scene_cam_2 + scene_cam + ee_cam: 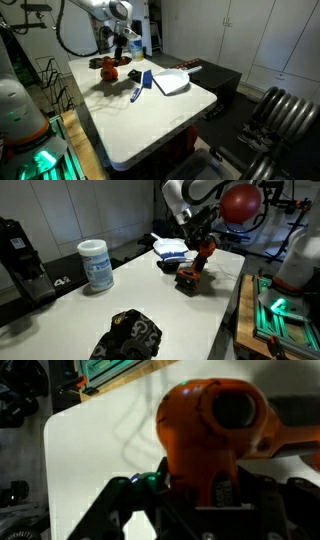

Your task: Position the drill in an upright position

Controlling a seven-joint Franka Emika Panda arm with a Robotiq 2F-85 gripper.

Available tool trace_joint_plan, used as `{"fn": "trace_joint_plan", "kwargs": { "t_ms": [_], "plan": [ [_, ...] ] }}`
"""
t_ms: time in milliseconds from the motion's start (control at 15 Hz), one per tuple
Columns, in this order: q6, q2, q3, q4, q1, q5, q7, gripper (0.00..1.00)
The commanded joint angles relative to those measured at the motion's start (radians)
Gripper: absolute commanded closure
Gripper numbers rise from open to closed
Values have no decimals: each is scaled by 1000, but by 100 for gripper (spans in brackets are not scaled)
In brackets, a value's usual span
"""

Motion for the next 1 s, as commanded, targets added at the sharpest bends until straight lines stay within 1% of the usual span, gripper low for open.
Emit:
{"fn": "trace_joint_plan", "kwargs": {
  "t_ms": [0,133,267,667,933],
  "plan": [
    [-90,78,1,139,42,-13,44,70],
    [-104,111,0,182,63,-9,71,70],
    [-160,139,-4,226,83,-26,89,70],
    [-395,197,-10,352,145,-157,156,70],
    [-492,252,-9,409,180,-246,172,70]
  ]
}}
